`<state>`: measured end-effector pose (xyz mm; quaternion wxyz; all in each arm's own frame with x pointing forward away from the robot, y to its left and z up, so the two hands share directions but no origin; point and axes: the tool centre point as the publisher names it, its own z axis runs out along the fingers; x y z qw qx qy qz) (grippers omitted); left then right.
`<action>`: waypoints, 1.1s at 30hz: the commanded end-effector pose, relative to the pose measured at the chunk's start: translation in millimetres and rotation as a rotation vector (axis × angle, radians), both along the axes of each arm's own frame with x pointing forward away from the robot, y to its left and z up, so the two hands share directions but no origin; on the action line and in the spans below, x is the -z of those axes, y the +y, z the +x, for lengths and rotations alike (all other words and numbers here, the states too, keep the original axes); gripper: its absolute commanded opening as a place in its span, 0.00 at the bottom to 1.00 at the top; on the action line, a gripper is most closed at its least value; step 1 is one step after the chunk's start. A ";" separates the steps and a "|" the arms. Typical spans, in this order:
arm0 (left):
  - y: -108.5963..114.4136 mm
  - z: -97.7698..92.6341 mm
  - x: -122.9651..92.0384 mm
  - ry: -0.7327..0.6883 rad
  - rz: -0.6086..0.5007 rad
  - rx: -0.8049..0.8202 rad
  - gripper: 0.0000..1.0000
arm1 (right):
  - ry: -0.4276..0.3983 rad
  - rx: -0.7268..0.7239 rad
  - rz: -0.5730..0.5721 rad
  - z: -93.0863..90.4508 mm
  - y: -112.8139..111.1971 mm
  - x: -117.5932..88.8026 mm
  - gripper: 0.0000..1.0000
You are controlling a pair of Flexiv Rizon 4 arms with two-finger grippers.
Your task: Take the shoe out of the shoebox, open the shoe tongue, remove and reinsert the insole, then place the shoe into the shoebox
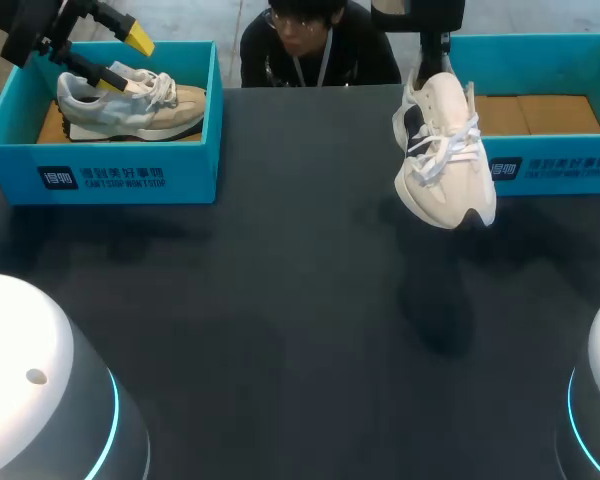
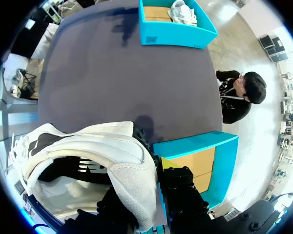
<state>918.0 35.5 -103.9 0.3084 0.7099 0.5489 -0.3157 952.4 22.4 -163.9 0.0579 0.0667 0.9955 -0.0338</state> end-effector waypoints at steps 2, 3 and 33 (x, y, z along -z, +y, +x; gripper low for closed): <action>-0.2 -0.9 -0.2 -0.002 0.003 -0.001 1.00 | 0.001 -0.001 0.002 -0.2 -1.0 -1.3 0.00; -0.2 -0.9 -0.2 -0.002 0.003 -0.001 1.00 | 0.001 -0.001 0.002 -0.2 -1.0 -1.3 0.00; -0.2 -0.9 -0.2 -0.002 0.003 -0.001 1.00 | -0.083 0.061 -0.037 57.3 -170.4 -1.3 0.00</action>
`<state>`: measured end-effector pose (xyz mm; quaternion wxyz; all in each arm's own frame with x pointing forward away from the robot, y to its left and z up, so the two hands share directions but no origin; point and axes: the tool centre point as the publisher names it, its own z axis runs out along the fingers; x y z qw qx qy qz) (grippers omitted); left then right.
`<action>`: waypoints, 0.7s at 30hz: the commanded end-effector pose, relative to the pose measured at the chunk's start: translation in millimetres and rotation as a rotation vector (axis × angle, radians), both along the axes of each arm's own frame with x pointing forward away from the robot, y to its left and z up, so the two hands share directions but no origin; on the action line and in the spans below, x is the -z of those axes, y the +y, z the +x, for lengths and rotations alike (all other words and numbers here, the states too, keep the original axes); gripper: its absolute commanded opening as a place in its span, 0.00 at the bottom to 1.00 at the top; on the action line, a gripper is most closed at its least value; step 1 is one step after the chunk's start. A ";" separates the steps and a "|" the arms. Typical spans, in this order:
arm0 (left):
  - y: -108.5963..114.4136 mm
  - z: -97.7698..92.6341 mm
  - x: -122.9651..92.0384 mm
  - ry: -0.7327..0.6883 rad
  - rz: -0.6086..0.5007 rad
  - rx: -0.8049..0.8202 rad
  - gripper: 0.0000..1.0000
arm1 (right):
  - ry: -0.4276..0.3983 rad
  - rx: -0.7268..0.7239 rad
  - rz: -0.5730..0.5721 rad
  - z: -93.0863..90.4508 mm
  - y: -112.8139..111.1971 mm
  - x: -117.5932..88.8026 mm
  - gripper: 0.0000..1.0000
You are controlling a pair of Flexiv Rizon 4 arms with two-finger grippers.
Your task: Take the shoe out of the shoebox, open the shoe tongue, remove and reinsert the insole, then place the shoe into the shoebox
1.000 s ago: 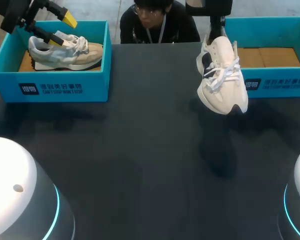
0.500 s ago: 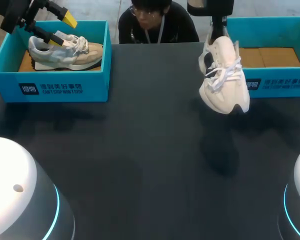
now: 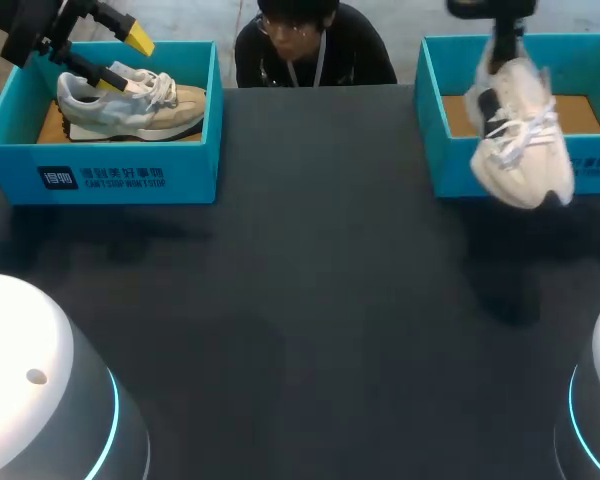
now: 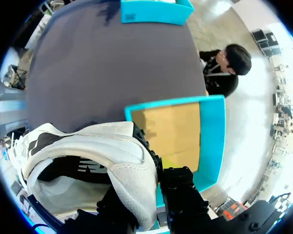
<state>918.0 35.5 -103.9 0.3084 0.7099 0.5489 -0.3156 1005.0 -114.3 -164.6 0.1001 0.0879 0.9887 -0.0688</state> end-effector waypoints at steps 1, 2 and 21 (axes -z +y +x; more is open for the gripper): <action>-0.2 -0.9 -0.2 -0.002 0.003 -0.001 1.00 | -0.005 0.036 0.032 7.4 -41.5 -1.5 0.00; -0.2 -0.9 -0.2 -0.002 0.003 -0.001 1.00 | -0.011 0.037 0.032 9.4 -48.6 -0.7 0.00; -0.2 -0.9 -0.2 -0.002 0.003 -0.001 1.00 | 0.028 -0.070 -0.017 16.1 -134.5 27.1 0.00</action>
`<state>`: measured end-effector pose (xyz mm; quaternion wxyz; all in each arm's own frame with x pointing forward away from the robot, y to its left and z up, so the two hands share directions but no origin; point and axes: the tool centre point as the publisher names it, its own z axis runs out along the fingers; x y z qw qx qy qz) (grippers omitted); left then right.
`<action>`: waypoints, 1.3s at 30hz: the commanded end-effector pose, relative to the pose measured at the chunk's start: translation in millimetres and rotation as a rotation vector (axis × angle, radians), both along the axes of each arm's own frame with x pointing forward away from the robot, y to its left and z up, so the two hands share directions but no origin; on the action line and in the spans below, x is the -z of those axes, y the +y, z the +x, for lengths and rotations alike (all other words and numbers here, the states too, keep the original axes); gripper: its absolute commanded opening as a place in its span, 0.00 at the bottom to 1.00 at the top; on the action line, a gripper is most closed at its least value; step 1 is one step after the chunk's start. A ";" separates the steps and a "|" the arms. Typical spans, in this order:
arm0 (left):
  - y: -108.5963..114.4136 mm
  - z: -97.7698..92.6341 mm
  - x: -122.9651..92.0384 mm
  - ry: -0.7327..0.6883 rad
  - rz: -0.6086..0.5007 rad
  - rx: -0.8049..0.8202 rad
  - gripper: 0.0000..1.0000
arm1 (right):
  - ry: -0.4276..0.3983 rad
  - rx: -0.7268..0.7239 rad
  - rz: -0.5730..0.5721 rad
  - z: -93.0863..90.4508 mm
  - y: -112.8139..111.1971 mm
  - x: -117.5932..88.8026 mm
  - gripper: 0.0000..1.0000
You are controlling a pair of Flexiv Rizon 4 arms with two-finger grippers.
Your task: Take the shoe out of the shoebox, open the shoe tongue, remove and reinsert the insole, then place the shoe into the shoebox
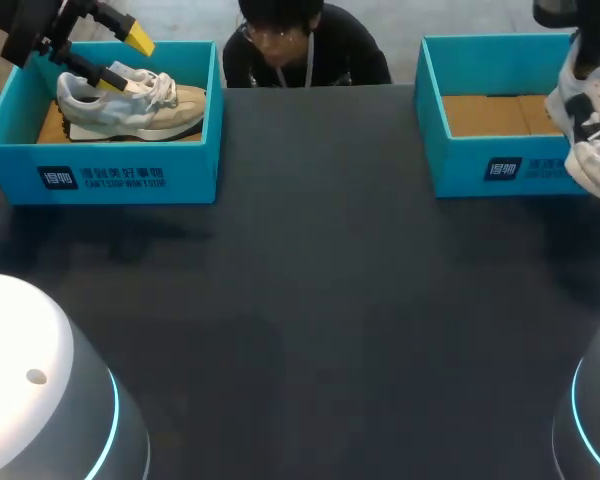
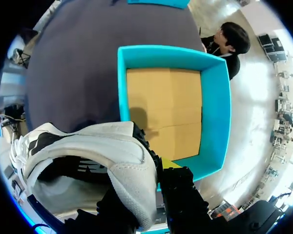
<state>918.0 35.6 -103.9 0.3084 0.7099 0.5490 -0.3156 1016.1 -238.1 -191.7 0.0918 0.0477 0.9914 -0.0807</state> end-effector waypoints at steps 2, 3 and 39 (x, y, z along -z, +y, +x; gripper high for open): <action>-0.3 -1.0 -0.2 -0.002 0.003 -0.001 1.00 | 0.001 0.012 0.011 7.7 -15.9 0.1 0.00; -0.3 -1.0 -0.2 -0.002 0.003 -0.001 1.00 | -0.004 0.018 0.009 9.3 -18.5 0.3 0.00; -0.3 -1.0 -0.2 -0.002 0.003 -0.001 1.00 | -0.162 1.315 0.130 -1.4 -63.6 -5.8 0.00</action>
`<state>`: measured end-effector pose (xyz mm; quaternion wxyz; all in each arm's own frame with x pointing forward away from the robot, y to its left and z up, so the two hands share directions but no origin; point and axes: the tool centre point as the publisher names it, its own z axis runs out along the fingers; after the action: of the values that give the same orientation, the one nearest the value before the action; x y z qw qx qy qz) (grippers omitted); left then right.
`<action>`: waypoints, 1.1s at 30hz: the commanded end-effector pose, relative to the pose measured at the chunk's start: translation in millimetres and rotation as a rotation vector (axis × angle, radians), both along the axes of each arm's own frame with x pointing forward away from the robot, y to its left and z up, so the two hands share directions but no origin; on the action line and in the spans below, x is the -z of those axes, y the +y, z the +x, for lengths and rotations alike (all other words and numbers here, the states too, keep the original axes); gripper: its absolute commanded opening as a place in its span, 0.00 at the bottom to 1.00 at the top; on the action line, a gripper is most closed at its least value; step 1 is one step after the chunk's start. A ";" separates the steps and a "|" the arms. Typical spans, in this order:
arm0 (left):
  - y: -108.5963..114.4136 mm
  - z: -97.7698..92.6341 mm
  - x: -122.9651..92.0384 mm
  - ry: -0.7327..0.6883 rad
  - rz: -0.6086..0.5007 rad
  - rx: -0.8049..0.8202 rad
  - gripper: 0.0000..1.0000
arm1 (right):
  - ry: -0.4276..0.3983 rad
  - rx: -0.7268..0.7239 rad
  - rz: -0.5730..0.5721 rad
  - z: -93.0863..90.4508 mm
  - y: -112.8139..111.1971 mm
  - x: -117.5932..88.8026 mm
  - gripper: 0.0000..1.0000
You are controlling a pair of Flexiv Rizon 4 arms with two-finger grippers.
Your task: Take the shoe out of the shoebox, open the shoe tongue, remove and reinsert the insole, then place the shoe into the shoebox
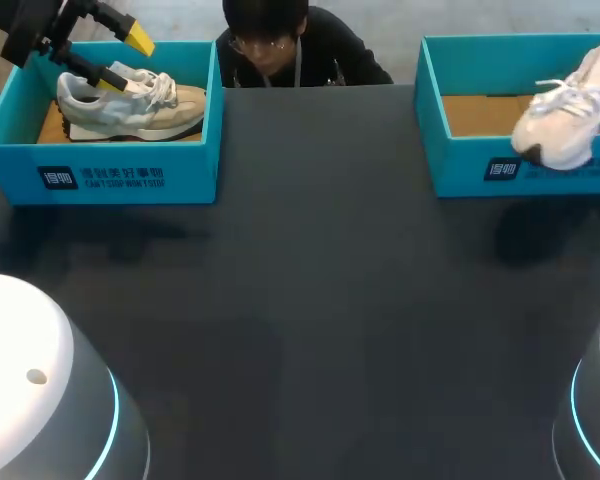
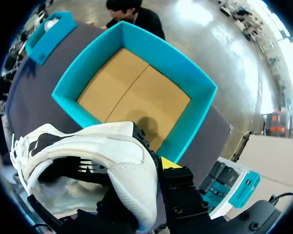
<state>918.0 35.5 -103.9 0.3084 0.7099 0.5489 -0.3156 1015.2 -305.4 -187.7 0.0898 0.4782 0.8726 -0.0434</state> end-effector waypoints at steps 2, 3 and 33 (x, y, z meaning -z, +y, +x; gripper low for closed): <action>-0.2 -0.9 -0.2 -0.002 0.003 -0.001 1.00 | -0.042 0.492 -0.009 0.3 2.8 -2.8 0.00; -0.2 -0.9 -0.2 -0.002 0.003 -0.001 1.00 | -0.038 0.528 -0.014 0.9 2.4 -3.8 0.00; -0.2 -0.9 -0.2 -0.002 0.003 -0.001 1.00 | -0.057 0.730 -0.035 -9.0 -1.3 -2.2 0.00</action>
<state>918.0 35.5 -103.9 0.3084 0.7099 0.5489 -0.3156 1004.5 -306.3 -187.1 0.1025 0.7577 0.6403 -0.0735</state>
